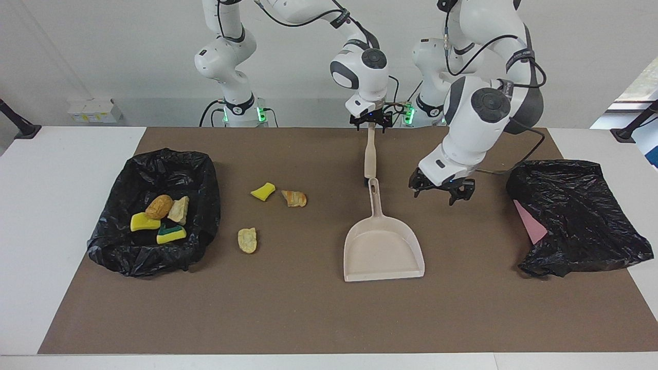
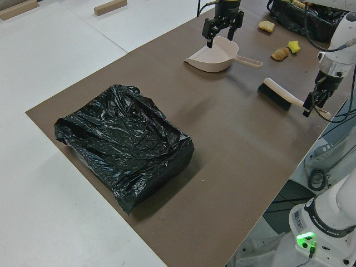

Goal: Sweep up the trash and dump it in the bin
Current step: 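Grasp the dustpan handle with the left gripper while the right gripper withdraws, then lift the dustpan with the left gripper while the right gripper grasps the brush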

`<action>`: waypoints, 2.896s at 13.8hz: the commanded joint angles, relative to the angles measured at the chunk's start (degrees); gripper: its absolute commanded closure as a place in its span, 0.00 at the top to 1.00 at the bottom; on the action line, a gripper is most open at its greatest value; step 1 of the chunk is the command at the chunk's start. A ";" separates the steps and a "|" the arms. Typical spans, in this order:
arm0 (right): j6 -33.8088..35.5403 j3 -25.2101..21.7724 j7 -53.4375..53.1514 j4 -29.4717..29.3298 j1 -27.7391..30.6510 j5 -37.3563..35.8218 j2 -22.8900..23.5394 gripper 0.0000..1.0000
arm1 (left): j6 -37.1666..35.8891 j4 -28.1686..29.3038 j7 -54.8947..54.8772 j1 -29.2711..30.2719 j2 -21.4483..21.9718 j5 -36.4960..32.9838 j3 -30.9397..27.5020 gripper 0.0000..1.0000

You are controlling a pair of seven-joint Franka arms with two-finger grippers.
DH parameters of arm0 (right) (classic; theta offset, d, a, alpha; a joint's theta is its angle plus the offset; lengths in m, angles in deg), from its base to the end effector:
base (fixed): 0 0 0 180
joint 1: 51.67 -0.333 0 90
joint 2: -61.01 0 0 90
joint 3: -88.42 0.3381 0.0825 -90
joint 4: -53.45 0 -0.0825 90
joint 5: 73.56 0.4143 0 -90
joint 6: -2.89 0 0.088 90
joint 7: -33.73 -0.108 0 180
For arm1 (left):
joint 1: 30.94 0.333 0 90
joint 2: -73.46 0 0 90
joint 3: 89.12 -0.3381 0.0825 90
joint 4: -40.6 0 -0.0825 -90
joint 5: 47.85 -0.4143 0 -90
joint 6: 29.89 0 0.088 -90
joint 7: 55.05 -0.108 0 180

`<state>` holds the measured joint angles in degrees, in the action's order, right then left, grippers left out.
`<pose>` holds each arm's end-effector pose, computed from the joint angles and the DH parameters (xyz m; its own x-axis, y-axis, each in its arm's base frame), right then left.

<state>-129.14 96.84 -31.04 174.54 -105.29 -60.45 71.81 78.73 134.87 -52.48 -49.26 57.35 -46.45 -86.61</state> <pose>0.2767 0.5285 0.3284 0.9642 -0.1923 -0.1826 -0.2082 -0.9754 -0.0719 0.6310 -0.2392 0.4575 0.9520 -0.3045 -0.0322 -0.3034 -0.9523 0.0336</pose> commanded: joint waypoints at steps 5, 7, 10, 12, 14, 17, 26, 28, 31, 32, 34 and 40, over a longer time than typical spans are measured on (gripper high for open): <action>-0.33 -0.08 -0.18 0.55 0.28 0.53 -1.57 0.58 | 9.49 6.61 14.10 -7.95 -1.91 2.37 -0.75 1.00; -0.33 -0.08 -0.18 0.46 0.19 0.43 -1.66 0.36 | 11.70 9.16 18.51 -9.89 -1.82 3.17 -0.75 1.00; -0.24 0.01 -0.27 0.55 0.19 0.43 -1.75 0.00 | 12.41 10.92 21.25 -11.04 -2.00 3.61 -0.75 1.00; 0.37 -0.08 -0.27 0.55 0.19 0.35 -2.45 0.00 | 11.79 10.40 21.25 -10.87 -2.00 3.70 -0.84 0.85; 2.82 -0.26 -0.36 0.55 0.45 0.26 -4.47 0.00 | 11.62 10.22 21.08 -10.52 -1.82 3.61 -0.84 0.59; 8.79 -0.43 -2.28 1.34 1.50 -0.79 -8.41 0.00 | 11.44 10.75 21.69 -10.78 -1.56 3.70 -0.84 0.00; 25.84 -0.34 -1.24 14.35 16.86 -7.20 -26.27 0.00 | 6.18 7.68 1.24 -2.97 2.83 2.56 -1.45 0.00; 28.31 -0.26 -0.36 14.52 21.35 -10.10 -26.19 0.00 | 2.23 7.59 -7.53 -0.51 4.32 2.47 -1.45 0.00; 27.71 -0.26 4.81 16.89 28.90 -11.52 -25.92 0.00 | -3.05 7.76 -21.17 2.39 6.35 2.56 -1.45 0.00; 26.92 -0.17 6.40 17.68 30.58 -11.52 -26.01 0.00 | -4.28 7.85 -25.29 3.54 6.61 2.47 -1.45 0.00; 25.26 -0.17 7.55 19.44 31.47 -11.52 -25.84 0.00 | -5.26 8.29 -37.66 5.56 7.14 2.47 -1.45 0.00; 17.97 0.01 8.43 21.56 31.21 -10.91 -22.86 0.00 | -8.43 10.21 -59.94 3.83 9.07 -6.92 -1.28 0.00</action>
<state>-108.67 96.42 -24.06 196.20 -74.47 -70.99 47.95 70.90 142.42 -108.05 -42.89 63.38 -50.21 -87.96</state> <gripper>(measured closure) 0.736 0.692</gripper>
